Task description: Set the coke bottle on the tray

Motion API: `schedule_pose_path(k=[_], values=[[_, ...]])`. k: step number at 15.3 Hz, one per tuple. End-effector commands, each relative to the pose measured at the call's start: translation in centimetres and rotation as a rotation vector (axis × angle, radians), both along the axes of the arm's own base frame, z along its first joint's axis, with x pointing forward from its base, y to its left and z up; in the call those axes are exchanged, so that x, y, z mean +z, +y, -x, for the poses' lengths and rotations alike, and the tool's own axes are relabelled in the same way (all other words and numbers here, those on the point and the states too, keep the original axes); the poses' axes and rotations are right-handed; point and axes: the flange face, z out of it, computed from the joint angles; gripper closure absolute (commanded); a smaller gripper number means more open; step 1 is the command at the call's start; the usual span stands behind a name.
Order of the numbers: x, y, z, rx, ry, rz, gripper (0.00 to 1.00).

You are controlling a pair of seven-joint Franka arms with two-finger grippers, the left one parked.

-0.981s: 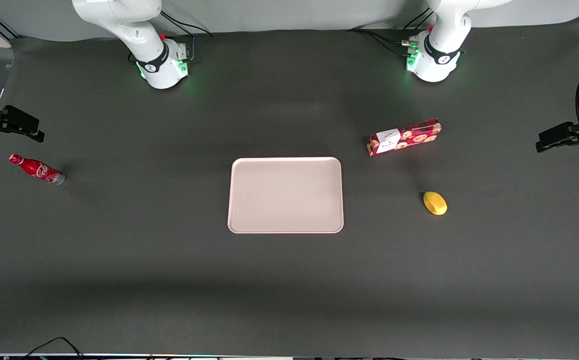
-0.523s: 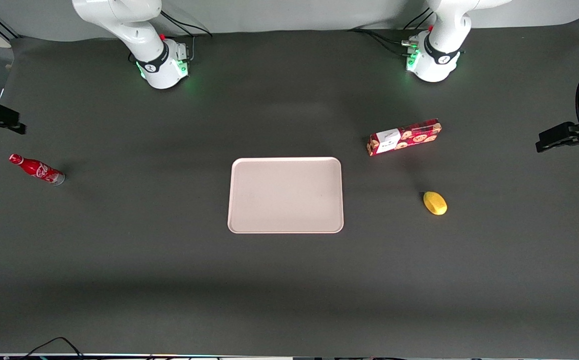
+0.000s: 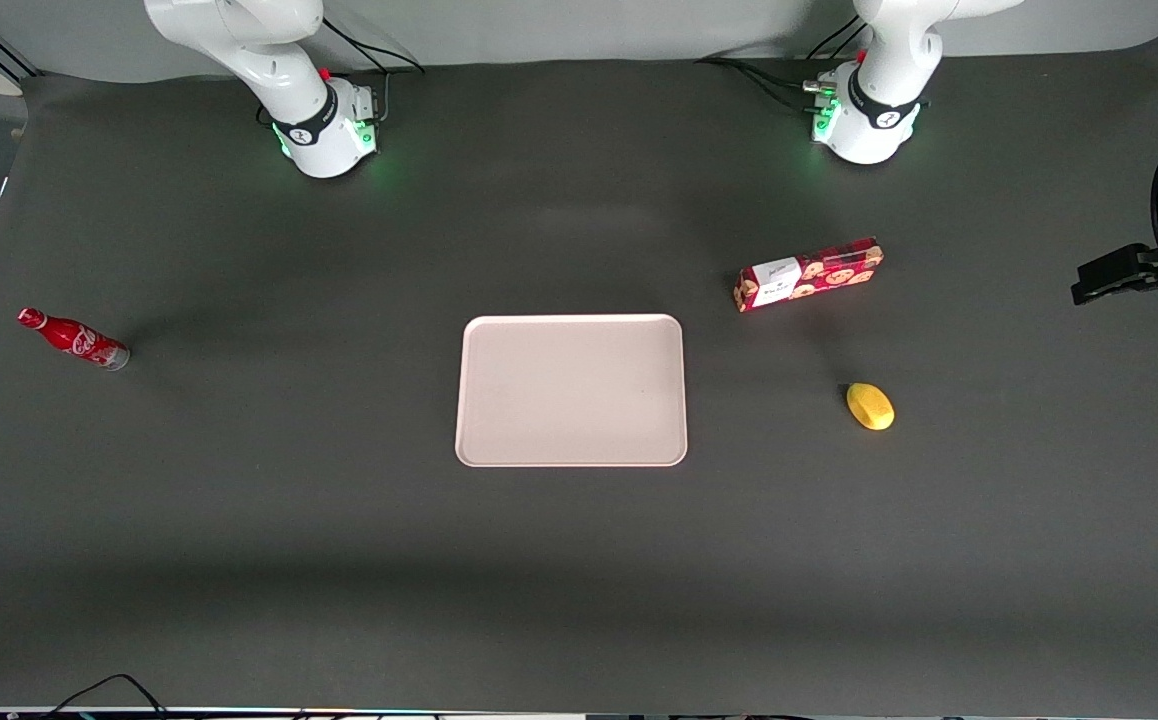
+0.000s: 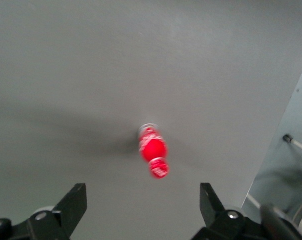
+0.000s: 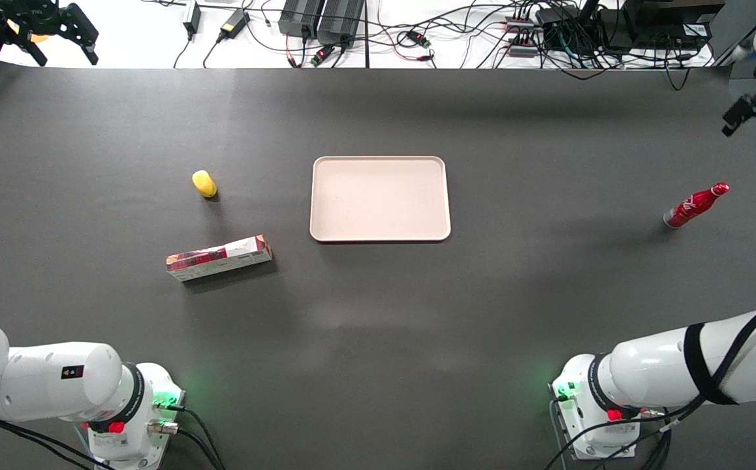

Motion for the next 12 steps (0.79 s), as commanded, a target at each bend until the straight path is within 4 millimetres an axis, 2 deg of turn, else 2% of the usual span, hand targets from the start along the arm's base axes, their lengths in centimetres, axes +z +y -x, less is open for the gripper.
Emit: schedule_pose_path(k=[1,5,11,12], values=[[-4.9,-2.5,3.3,0.037,-0.033,-0.002,0.0],[-9.2,-4.7,6.4,0.027,-0.106,-0.08,0.0],[-11.3,-5.3,5.8,0.047,-0.12,-0.07,0.0],[-11.7,-5.9,6.2,0.048,-0.125,-0.08,0.0]])
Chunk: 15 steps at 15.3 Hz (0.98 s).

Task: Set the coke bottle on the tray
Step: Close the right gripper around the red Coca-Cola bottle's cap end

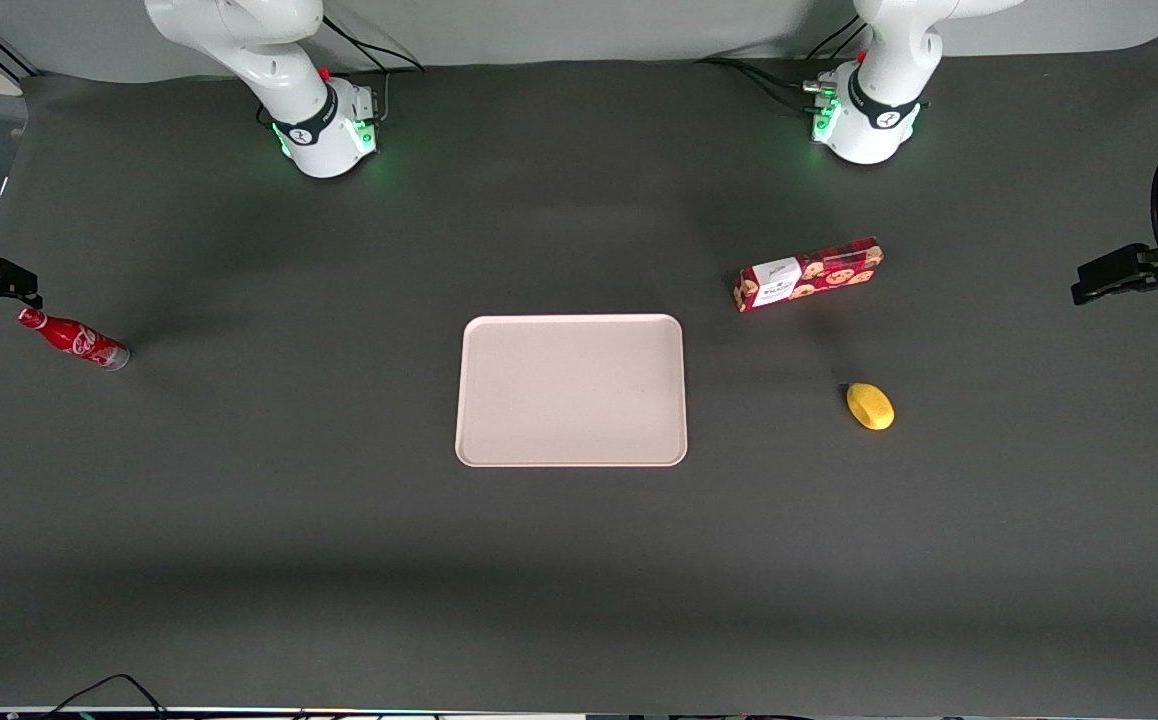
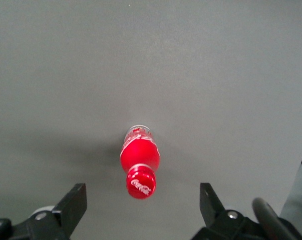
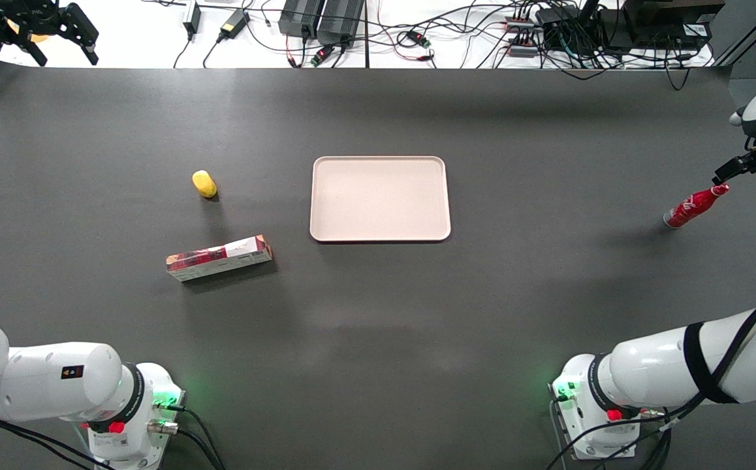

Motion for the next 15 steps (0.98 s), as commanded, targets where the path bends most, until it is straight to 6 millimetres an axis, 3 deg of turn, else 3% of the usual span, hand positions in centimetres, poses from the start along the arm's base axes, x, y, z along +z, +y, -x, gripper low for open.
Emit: schedule_pose_path(k=[1,3,6,13,15], values=[[-2.0,-1.1,0.2,0.022,-0.027,-0.038,0.0],[-3.4,-1.3,0.2,0.014,-0.026,-0.065,0.0],[-3.8,-1.3,0.2,0.014,-0.02,-0.063,0.05],[-4.0,-1.4,0.4,0.033,-0.01,-0.067,0.61],[-4.0,-1.4,0.4,0.033,-0.008,-0.069,0.73]])
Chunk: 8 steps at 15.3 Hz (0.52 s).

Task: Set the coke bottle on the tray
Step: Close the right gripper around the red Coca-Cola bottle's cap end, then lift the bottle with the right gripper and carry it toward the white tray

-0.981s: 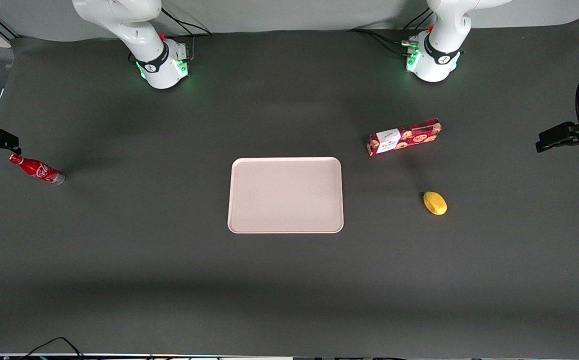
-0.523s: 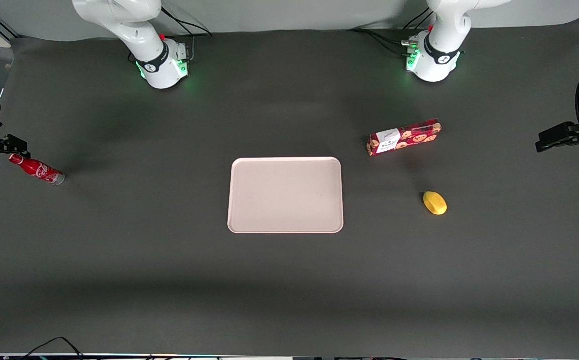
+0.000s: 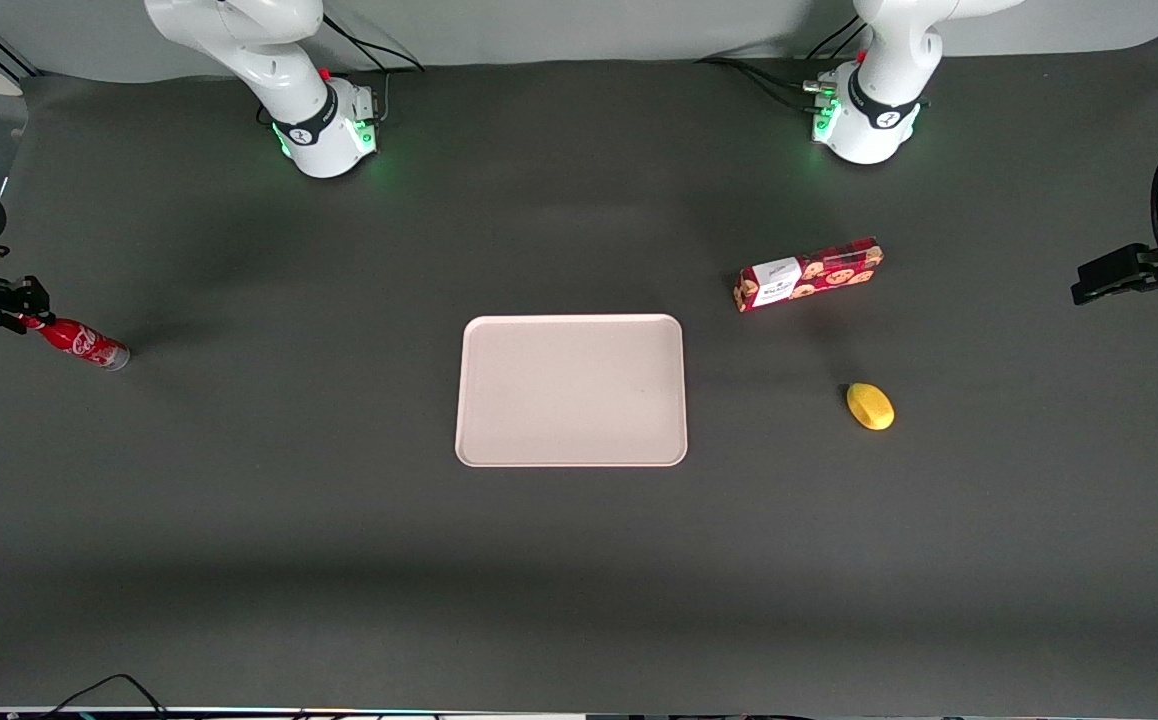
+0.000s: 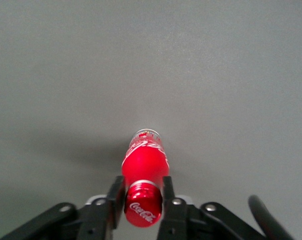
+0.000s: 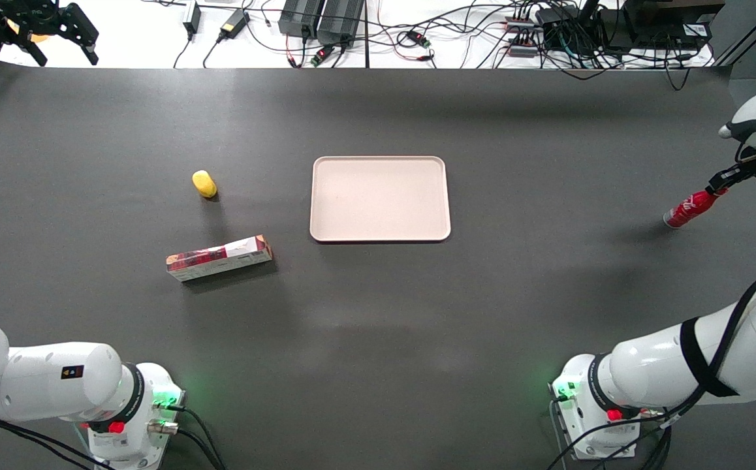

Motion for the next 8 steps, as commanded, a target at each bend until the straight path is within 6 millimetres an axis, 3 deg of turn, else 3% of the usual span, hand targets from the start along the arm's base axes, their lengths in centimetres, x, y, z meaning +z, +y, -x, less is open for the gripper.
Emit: schedule_pose_path(k=[1,4,8], values=[[0.1,-0.4,0.1,0.015,-0.018,-0.009,0.76],[1.1,0.1,-0.4,0.01,-0.035,-0.014,0.81],[6.2,1.2,-2.6,0.005,-0.015,-0.067,0.84]])
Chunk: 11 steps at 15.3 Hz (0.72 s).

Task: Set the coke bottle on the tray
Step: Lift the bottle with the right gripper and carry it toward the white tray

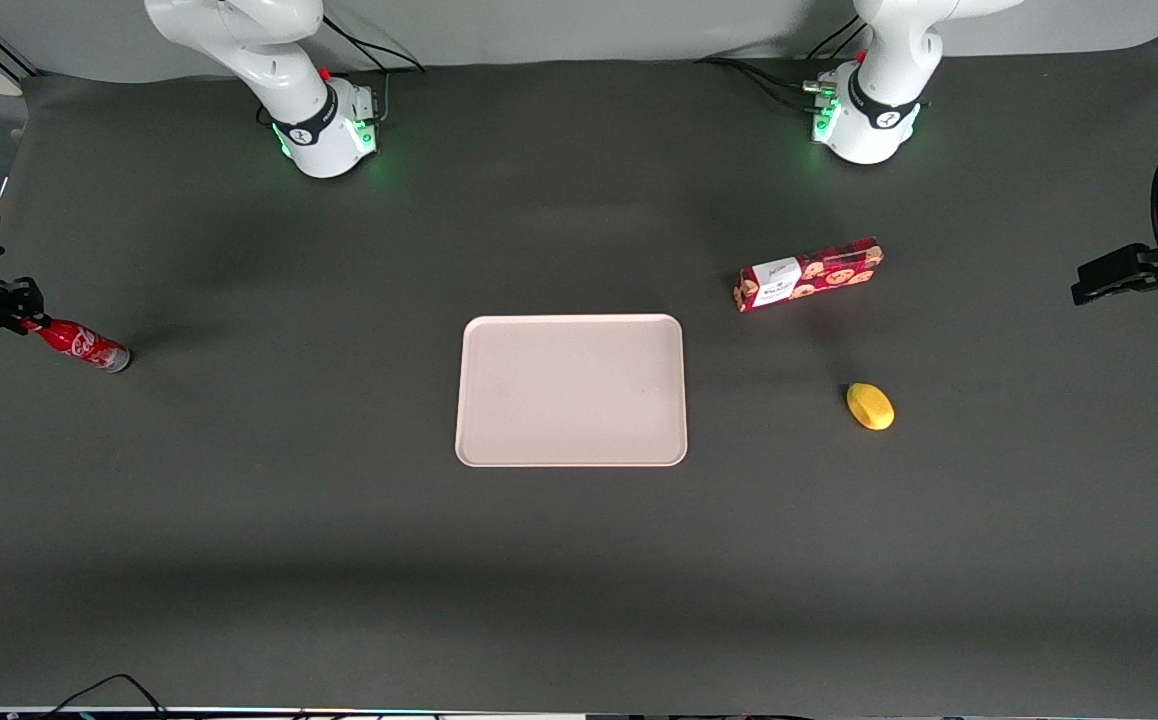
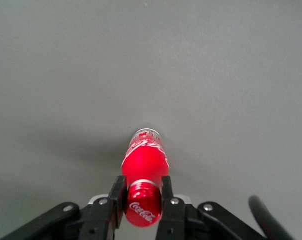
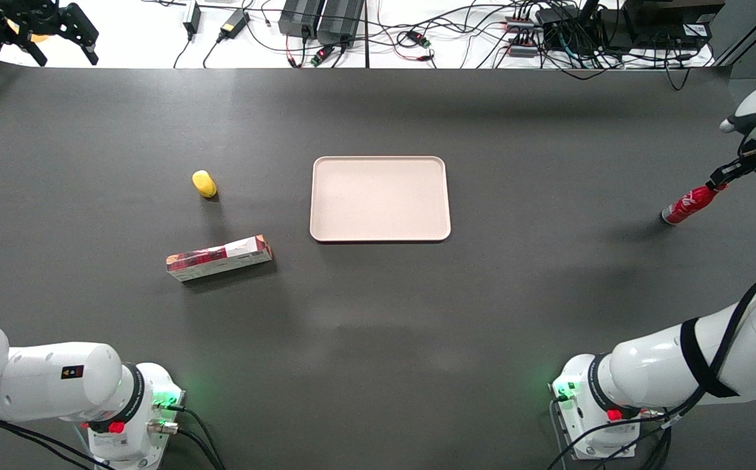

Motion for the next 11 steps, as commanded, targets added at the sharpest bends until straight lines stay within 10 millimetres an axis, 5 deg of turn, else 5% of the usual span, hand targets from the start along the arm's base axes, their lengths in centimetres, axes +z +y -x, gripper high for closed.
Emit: schedule_pose_path(k=[1,4,6,11], values=[[6.6,1.4,-2.9,-0.001,-0.006,-0.049,0.85],[12.6,4.3,-6.0,-0.007,0.046,-0.041,0.85],[16.8,8.0,-7.7,-0.035,0.075,-0.027,0.85],[27.6,21.8,-9.3,-0.125,0.111,-0.015,0.85]])
